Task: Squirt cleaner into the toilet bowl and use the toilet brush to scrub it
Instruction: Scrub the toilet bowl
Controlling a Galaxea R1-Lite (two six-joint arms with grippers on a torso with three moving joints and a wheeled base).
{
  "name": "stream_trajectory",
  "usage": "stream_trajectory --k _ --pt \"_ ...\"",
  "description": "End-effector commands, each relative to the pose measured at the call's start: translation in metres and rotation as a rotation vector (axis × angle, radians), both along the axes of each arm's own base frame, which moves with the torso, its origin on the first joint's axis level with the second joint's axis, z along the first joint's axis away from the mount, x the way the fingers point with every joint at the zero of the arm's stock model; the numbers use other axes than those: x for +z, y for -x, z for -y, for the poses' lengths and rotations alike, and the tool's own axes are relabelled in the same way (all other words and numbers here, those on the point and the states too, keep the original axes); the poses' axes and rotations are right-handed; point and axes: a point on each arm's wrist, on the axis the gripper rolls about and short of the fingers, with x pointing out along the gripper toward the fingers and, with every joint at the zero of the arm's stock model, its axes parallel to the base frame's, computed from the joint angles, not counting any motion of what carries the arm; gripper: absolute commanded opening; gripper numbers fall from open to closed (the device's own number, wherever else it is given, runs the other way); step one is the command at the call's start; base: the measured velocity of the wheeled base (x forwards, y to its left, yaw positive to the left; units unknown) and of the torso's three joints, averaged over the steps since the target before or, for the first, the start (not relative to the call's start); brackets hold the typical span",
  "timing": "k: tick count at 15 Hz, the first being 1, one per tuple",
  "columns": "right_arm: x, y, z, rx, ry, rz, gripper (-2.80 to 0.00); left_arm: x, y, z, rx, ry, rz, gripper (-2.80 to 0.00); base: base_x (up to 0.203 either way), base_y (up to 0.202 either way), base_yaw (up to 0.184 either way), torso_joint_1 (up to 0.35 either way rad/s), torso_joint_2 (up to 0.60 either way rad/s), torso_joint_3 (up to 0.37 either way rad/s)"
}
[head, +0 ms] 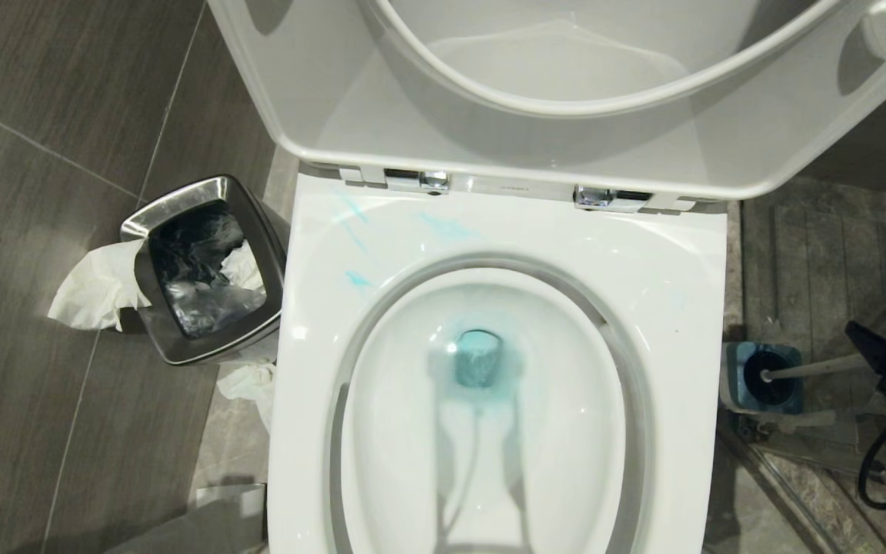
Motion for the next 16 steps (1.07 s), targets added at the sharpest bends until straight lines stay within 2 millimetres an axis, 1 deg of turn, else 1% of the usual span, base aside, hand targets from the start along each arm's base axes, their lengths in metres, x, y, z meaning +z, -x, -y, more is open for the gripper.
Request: stream_trajectory --k 1,5,8,10,12,16 --pt "0.0 -0.002 0.001 0.003 0.001 0.004 -2.8 0.0 0.0 0.0 0.0 0.0 -0.003 -2.8 0.0 0.0 0.0 0.0 0.0 0.0" --pt "-0.002 -0.003 0.001 -0.002 -0.003 0.0 -2.8 -0.001 0.0 0.0 0.0 0.0 -0.005 -2.8 0.0 0.0 0.0 0.0 0.0 0.0" --pt "0.003 -0.004 0.002 -0.003 -0.027 0.033 -2.8 -0.001 0.0 0.0 0.0 0.0 -0.004 -2.8 0.0 0.0 0.0 0.0 0.0 0.0" --pt "-0.002 0.002 -0.001 -0.003 -0.031 0.017 -2.8 0.0 0.0 0.0 0.0 0.0 -0.003 -2.8 0.0 0.0 0.0 0.0 0.0 0.0" --pt "-0.003 0.01 -0.004 -0.009 -0.018 0.039 -2.8 -0.001 0.0 0.0 0.0 0.0 -0.004 -2.8 0.0 0.0 0.0 0.0 0.0 0.0" --pt "0.012 0.02 -0.007 -0.103 -0.006 0.106 -2.8 -0.001 0.0 0.0 -0.001 0.0 -0.005 -2.8 0.0 0.0 0.0 0.0 0.0 0.0"
